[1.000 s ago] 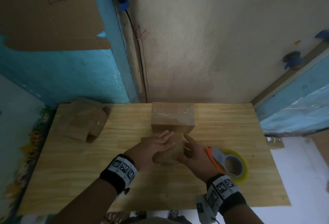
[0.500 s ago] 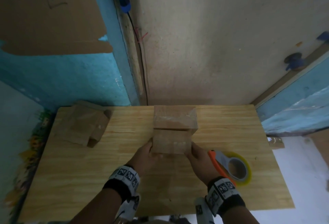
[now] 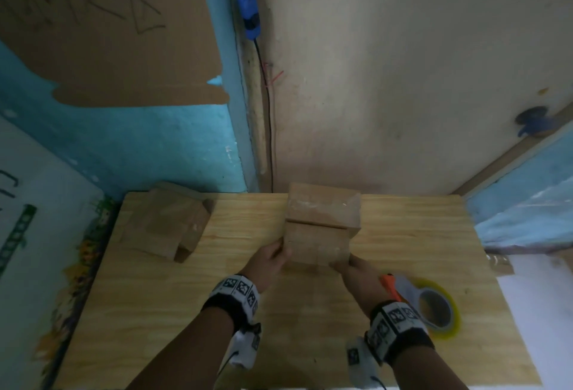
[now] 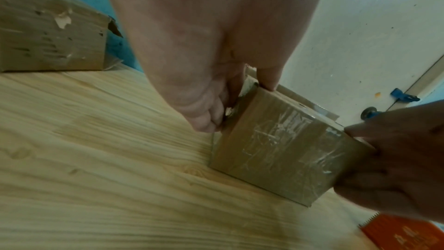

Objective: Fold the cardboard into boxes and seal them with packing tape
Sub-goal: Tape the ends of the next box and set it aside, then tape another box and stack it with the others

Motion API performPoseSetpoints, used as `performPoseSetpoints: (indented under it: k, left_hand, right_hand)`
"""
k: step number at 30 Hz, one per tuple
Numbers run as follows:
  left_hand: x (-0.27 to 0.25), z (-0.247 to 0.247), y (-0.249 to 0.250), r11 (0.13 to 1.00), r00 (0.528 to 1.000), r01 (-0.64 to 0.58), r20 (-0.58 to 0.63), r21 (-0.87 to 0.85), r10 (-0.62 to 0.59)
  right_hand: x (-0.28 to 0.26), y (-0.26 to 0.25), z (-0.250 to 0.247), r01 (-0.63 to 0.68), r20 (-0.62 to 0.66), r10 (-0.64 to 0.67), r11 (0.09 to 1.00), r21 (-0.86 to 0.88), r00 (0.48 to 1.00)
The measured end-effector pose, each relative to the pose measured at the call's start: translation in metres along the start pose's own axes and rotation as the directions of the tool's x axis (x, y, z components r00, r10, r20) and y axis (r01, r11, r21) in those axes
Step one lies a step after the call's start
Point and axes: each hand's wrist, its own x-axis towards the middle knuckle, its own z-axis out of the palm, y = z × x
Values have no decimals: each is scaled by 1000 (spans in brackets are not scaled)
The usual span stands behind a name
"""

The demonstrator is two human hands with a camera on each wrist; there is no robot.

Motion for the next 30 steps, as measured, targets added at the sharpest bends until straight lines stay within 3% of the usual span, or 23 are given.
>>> performPoseSetpoints:
  k: [5,10,15,19,21,23,26,30]
  left_hand:
    - [0,2,-5,999,1000,-23,-7,26,24]
    - [1,3,-10,998,1000,-30,5,48,29]
    - [-1,1,-15,998,1000,-14,29,67,12]
    - [-3,-4,-10,994,998,-16,70,105,8]
    - [-4,-11,-12,993,999,-33,22,116,31]
    - [-8,-26,-17,981,989,-31,-136,194,59]
    - [-21,-67,-24,931,900,-42,-390,363,193]
    - [-42,-119,-7,780,696,74,-592,621,406]
  right_hand:
    - [-6,-1,0,-15,-14,15,999,32,1000]
    - [-22,-7,2,125,-60,-121,990,67,991]
    - [-21,-18,0,-22,-104,31,996,91,994]
    - [-1,-13,-3,-61,-86,62,998,14,994]
    - [8,-8,-7,-65,-82,71,995,73,994]
    - [13,-4,-10,-66,-95,87,977,205,992]
    - [9,-9,-19,-37,-169,108,927,374,980]
    - [0,-9,-37,-42,-202,154,883,468,967]
